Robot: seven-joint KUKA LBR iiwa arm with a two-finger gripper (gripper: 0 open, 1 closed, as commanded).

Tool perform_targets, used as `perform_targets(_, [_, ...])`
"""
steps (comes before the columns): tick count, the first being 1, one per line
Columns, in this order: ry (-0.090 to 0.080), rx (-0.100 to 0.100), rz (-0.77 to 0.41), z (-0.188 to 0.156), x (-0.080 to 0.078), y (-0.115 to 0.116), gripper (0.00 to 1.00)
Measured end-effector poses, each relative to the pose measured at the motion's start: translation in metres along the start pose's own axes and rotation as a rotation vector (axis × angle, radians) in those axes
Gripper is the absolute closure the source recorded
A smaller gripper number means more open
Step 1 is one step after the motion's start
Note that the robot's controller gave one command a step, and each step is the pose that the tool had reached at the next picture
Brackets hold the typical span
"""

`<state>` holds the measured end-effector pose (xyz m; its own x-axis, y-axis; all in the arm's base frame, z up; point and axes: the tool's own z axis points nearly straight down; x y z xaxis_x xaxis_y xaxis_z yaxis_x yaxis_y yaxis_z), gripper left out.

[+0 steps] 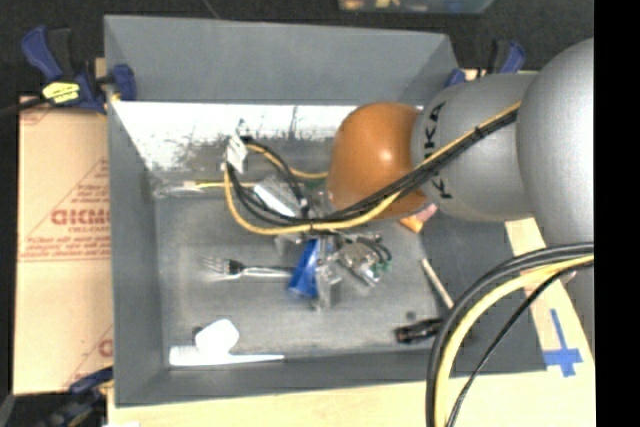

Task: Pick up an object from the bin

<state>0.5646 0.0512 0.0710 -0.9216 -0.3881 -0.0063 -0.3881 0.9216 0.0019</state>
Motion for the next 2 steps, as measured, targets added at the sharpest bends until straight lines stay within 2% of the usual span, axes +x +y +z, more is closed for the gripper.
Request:
perform_targets(1, [0.001,0.004,0.096,-0.0005,0.0117,-0.0257,1.0])
perform_targets(2, [0.001,0.004,0.097,-0.0005,0.0117,-0.0256,1.0])
